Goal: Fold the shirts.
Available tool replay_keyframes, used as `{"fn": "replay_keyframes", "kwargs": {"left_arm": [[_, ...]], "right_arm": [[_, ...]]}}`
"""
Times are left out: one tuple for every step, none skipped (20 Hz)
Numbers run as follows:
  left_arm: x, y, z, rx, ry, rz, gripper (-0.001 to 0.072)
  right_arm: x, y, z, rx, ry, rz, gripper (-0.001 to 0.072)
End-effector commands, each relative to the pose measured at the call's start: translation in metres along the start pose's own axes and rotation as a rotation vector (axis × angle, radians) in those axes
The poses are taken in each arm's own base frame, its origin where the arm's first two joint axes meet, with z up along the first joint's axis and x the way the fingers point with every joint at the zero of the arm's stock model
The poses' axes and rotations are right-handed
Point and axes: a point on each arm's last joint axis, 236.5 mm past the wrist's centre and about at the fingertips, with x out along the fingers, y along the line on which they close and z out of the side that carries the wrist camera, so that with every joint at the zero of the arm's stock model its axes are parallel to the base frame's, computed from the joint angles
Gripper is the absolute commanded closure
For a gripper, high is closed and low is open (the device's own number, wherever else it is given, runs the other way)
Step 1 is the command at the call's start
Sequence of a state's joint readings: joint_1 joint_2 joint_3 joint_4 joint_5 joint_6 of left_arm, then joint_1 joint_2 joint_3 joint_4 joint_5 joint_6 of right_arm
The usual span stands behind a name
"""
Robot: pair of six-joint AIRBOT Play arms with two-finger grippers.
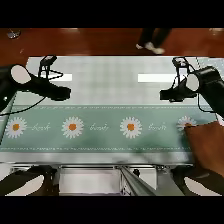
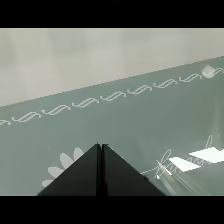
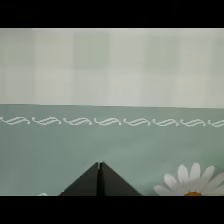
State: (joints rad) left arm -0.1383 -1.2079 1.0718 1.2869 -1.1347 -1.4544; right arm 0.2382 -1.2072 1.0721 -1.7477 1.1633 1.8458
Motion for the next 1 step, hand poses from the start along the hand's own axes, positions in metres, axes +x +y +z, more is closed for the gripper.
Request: {"fn": "replay_keyframes", "kwargs": {"left_arm": [[0.0004, 0.0004, -0.0003, 0.001, 0.001, 0.0, 0.0684]], "right_arm": [[0.0001, -0.0001, 0.0001, 0.001, 0.0, -0.001, 0.0684]]}}
